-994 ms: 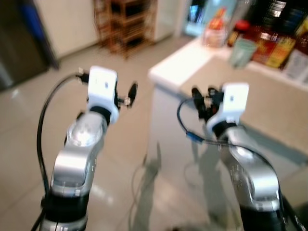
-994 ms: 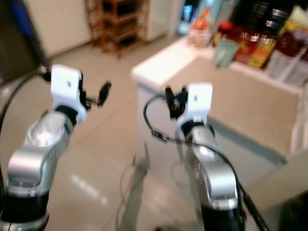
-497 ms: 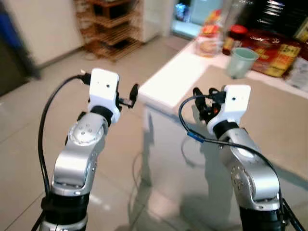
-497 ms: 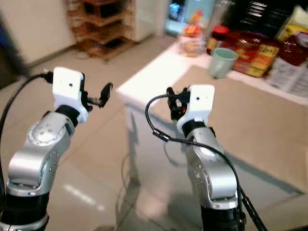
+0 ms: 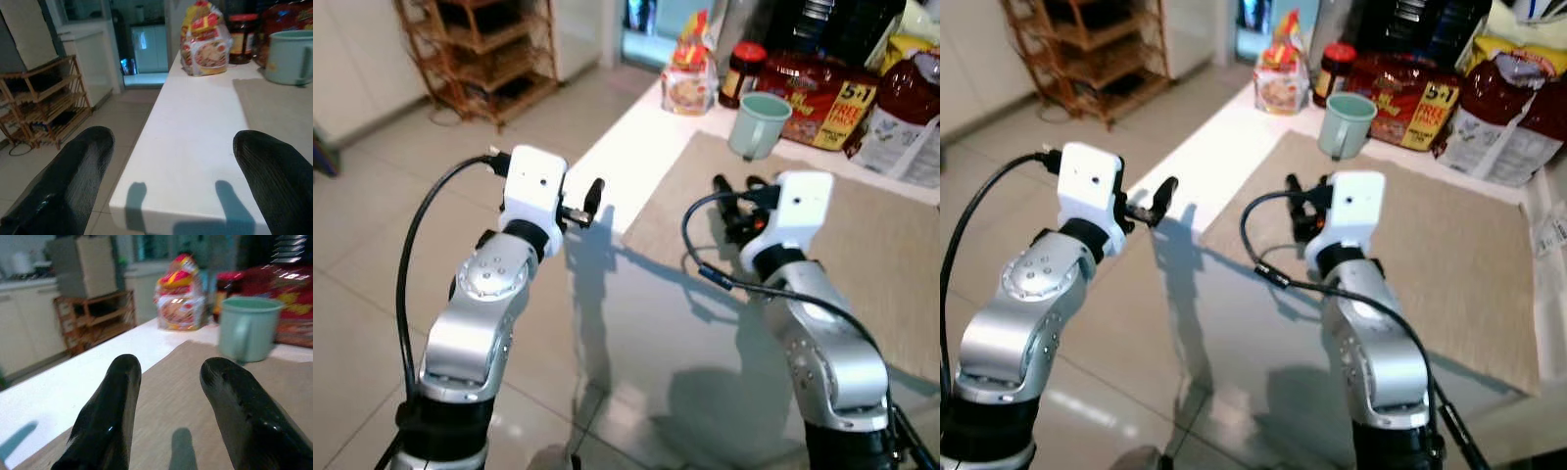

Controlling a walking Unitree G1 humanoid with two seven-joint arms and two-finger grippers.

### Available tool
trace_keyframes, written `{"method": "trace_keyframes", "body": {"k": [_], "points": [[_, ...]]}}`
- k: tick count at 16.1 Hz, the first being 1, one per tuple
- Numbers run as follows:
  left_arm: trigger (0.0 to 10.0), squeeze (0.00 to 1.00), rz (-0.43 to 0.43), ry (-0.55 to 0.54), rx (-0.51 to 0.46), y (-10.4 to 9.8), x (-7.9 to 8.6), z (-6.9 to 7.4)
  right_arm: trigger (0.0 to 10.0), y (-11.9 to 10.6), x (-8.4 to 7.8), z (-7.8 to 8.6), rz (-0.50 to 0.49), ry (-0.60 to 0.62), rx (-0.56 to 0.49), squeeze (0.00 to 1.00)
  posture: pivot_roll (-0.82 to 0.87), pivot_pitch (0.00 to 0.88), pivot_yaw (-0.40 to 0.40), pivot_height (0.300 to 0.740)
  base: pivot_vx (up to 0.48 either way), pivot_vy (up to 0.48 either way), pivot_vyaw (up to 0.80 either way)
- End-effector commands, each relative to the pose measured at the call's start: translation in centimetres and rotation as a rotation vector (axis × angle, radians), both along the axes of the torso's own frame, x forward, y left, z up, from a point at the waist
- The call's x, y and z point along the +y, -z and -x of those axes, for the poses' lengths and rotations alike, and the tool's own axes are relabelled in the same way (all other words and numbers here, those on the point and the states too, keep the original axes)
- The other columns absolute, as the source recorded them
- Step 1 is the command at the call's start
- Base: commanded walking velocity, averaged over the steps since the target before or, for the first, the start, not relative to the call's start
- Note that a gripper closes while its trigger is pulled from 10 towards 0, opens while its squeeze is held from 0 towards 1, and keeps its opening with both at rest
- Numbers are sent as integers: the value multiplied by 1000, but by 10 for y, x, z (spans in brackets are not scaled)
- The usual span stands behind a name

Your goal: Setting the table

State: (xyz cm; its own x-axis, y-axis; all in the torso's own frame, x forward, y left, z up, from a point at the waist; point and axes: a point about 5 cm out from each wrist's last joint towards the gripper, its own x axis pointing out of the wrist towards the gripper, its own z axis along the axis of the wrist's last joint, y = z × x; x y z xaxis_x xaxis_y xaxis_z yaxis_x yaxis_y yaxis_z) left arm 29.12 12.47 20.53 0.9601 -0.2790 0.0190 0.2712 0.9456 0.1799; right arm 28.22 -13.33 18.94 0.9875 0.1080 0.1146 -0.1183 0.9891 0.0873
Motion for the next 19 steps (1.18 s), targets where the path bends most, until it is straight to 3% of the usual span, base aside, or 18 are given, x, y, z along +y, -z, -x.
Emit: {"method": "trace_keyframes", "body": {"k": [1,6,7,10,14,16,18,19], "points": [[10000,0,7,45,-12,-4,-8,3,10000,-8,-12,-5,-7,91,-33,1000,86,51,-43,740,0,0,0],[10000,0,-2,73,-9,-4,-10,5,10000,-9,-20,-42,73,198,-20,1000,92,57,-37,740,0,0,0],[10000,0,-6,73,-6,-4,-9,4,10000,-7,-21,-68,86,232,6,1000,92,61,-32,740,0,0,0],[10000,0,-13,74,-8,-5,-8,4,10000,-11,-14,-101,142,232,26,1000,111,69,-36,740,0,0,0],[10000,0,-21,63,-7,-7,-4,6,10000,-19,-7,-120,212,313,21,1000,130,91,-46,740,0,0,0],[10000,0,-20,65,0,-6,-3,9,10000,-22,-8,-124,204,383,19,1000,133,105,-46,740,0,0,0],[10000,0,-20,77,7,-6,-4,12,10000,-21,-7,-127,171,371,19,1000,136,119,-46,740,0,0,0],[10000,0,-14,115,6,-8,-8,15,10000,-16,-8,-128,127,364,51,0,145,134,-52,740,0,0,0]]}}
